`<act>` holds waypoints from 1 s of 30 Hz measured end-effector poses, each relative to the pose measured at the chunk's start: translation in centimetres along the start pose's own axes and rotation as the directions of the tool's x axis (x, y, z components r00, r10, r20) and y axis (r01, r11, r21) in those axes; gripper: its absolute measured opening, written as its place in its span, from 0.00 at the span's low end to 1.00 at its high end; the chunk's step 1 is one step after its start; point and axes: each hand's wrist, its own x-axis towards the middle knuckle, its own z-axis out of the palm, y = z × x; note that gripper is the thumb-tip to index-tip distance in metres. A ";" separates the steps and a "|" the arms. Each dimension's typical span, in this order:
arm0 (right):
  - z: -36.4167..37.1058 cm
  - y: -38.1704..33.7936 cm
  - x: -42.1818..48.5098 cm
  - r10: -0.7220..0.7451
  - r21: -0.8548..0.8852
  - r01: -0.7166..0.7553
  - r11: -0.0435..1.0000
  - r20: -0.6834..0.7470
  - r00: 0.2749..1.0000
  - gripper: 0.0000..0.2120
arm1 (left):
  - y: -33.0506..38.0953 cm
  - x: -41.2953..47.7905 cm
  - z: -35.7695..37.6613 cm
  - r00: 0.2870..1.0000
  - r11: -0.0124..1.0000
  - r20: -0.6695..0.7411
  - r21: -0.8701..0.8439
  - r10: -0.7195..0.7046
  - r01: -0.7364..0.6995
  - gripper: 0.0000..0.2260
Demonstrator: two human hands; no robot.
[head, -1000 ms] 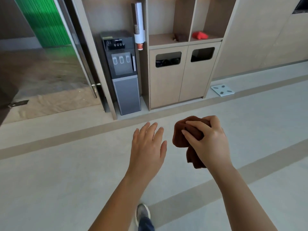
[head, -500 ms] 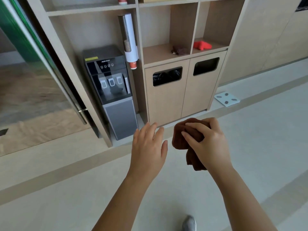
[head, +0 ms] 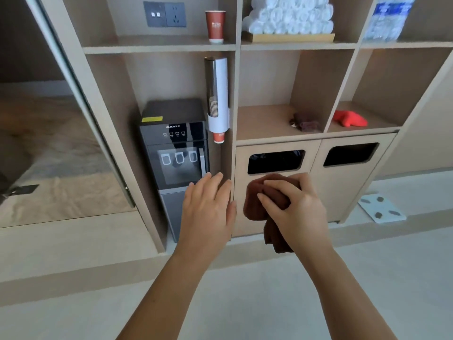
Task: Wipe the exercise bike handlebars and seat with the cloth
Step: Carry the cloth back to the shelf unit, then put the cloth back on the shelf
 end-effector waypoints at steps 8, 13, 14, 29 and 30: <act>7.6 0.0 11.1 -0.074 0.076 0.072 0.994 0.025 0.997 0.12 | -7.5 9.3 3.4 0.996 0.994 -0.056 0.077 -0.072 0.076 0.16; 13.1 -2.8 19.6 -0.086 0.148 0.089 0.985 -0.027 0.996 0.11 | -14.2 16.9 3.8 0.993 0.996 -0.111 0.077 -0.044 0.053 0.15; 14.4 -3.7 21.3 -0.086 0.157 0.092 0.983 -0.045 0.995 0.11 | -15.7 18.7 3.6 0.992 0.996 -0.123 0.081 -0.024 0.034 0.15; 25.5 -14.5 41.3 -0.181 0.171 0.236 0.957 -0.285 0.941 0.12 | -31.6 38.6 1.0 0.965 0.983 -0.214 0.130 0.153 -0.127 0.16; 25.8 -14.8 42.1 -0.188 0.177 0.249 0.952 -0.300 0.935 0.12 | -32.1 39.2 1.0 0.961 0.982 -0.224 0.133 0.162 -0.134 0.16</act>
